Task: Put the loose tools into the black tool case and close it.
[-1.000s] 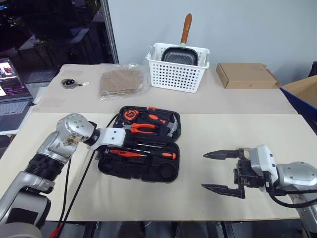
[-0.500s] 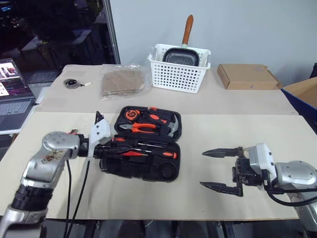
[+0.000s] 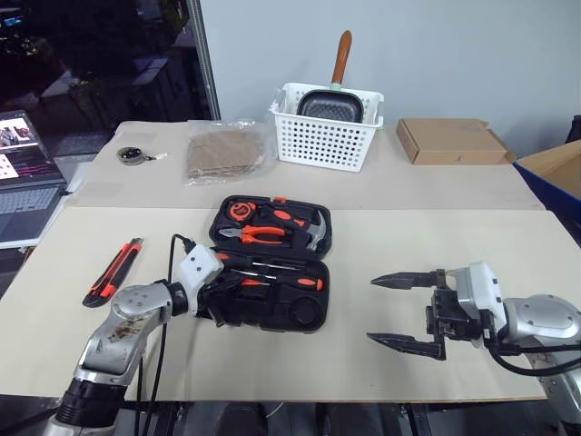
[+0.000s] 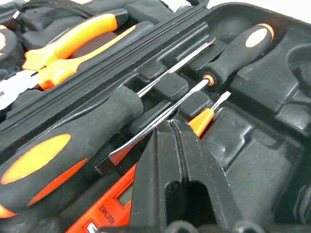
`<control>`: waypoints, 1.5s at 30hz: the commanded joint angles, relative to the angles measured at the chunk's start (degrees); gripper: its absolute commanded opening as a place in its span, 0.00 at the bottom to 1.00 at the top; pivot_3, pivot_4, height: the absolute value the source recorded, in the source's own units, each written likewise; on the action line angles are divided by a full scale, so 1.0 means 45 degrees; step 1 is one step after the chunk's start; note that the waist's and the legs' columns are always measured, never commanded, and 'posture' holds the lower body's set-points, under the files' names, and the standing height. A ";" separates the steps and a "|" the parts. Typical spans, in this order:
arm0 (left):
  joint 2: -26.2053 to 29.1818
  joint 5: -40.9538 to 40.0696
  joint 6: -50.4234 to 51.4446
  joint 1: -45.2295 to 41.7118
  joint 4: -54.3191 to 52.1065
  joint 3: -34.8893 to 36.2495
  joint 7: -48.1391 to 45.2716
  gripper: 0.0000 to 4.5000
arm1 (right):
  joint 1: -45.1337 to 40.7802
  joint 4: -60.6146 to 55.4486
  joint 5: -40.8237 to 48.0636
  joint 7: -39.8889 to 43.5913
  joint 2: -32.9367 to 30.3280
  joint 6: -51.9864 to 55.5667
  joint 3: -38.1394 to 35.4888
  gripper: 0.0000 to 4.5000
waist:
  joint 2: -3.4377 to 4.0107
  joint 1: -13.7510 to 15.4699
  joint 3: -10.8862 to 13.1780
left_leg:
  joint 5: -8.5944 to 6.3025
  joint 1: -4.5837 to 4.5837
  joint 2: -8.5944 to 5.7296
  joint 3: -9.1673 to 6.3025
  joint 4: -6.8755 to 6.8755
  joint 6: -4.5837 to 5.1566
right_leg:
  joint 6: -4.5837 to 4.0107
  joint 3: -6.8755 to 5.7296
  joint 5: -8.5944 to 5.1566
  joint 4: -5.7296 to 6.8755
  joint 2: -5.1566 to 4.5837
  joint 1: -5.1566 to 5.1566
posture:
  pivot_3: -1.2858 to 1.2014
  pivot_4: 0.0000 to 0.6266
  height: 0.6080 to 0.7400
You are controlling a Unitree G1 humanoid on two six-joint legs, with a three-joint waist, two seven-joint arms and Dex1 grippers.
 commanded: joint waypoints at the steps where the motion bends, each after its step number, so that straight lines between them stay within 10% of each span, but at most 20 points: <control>1: 0.0251 0.0688 0.0009 0.0505 0.0547 -0.0825 0.0038 0.01 | -0.0011 -0.0292 0.0276 0.0055 -0.0094 -0.0009 -0.0296 1.00 | 0.0021 -0.0003 -0.0015 | 0.0000 0.0005 0.0000 0.0000 0.0000 0.0000 | 0.0000 0.0001 0.0000 0.0001 0.0002 0.0003 | 0.52 0.24 1.00; 9: 0.0322 0.1807 -0.1099 0.0349 0.1748 -0.1427 0.0698 0.01 | -0.0101 -0.0305 0.0289 0.0037 -0.0123 0.0012 -0.0244 1.00 | 0.0068 0.0010 -0.0087 | -0.0002 0.0098 -0.0001 0.0025 -0.0004 0.0001 | 0.0007 0.0023 -0.0005 -0.0005 -0.0001 0.0088 | 0.52 0.24 1.00; 18: -0.0622 -0.3456 0.0515 0.1013 -0.1895 0.3295 0.1364 0.01 | -0.1112 -0.0176 0.0720 -0.0111 0.0478 0.0123 0.0350 1.00 | -0.0060 -0.0124 -0.0009 | -0.0003 0.0154 0.0108 0.0038 -0.0026 -0.0005 | 0.0074 0.0046 -0.0062 -0.0031 -0.0002 0.0141 | 0.52 0.24 1.00; 31: 0.2364 -0.5873 0.6152 0.1954 -0.2349 0.8335 0.3568 0.97 | -0.2555 0.0661 0.0562 0.0146 0.1380 0.0048 0.1578 1.00 | -0.0096 -0.0177 0.0013 | -0.0002 0.0058 0.0057 0.0072 -0.0130 -0.0022 | -0.0039 0.0027 -0.0022 -0.0029 0.0005 -0.0025 | 0.52 0.24 1.00; 45: 0.4914 -0.4247 0.8242 0.1029 0.1785 0.7006 0.3942 1.00 | -0.2467 0.0642 0.0473 0.0261 0.1385 -0.0029 0.1655 1.00 | -0.0113 -0.0144 0.0025 | 0.0001 0.0041 0.0056 0.0071 -0.0140 -0.0037 | -0.0060 -0.0002 -0.0023 -0.0027 -0.0021 -0.0055 | 0.52 0.24 1.00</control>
